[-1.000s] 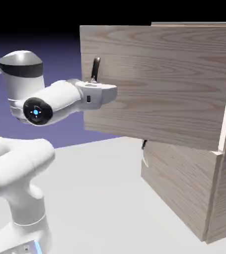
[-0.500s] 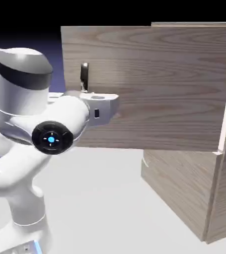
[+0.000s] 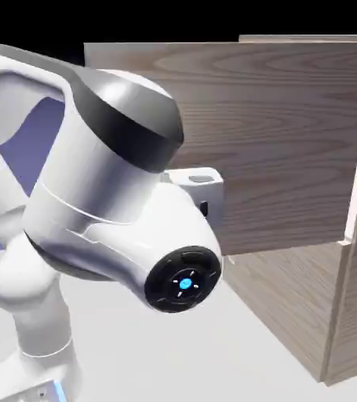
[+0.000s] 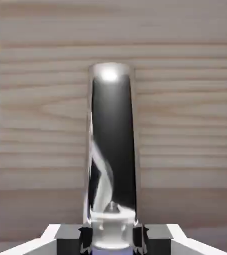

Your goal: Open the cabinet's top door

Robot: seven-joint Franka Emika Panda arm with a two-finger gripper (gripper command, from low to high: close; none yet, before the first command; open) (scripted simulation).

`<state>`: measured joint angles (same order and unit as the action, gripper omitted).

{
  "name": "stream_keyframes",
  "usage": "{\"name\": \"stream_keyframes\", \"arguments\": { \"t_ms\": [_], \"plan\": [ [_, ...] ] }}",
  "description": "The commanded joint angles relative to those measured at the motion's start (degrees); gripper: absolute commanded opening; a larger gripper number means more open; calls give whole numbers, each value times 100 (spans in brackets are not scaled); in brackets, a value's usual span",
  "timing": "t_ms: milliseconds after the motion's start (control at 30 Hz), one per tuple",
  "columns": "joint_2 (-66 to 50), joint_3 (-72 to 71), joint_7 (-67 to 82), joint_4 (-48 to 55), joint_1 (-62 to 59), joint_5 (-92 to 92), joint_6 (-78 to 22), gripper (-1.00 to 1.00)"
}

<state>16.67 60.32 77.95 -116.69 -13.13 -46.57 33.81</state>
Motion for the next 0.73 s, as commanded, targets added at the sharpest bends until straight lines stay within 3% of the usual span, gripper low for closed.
{"name": "stream_keyframes", "arguments": {
  "t_ms": [0, 500, 700],
  "plan": [
    [-197, 197, 148, 173, 159, 38, -162, -100],
    [2625, 1023, -2004, -292, 2293, 622, 1733, -100],
    [3092, 1717, -2438, 397, 3488, 869, 1569, -100]
  ]
}}
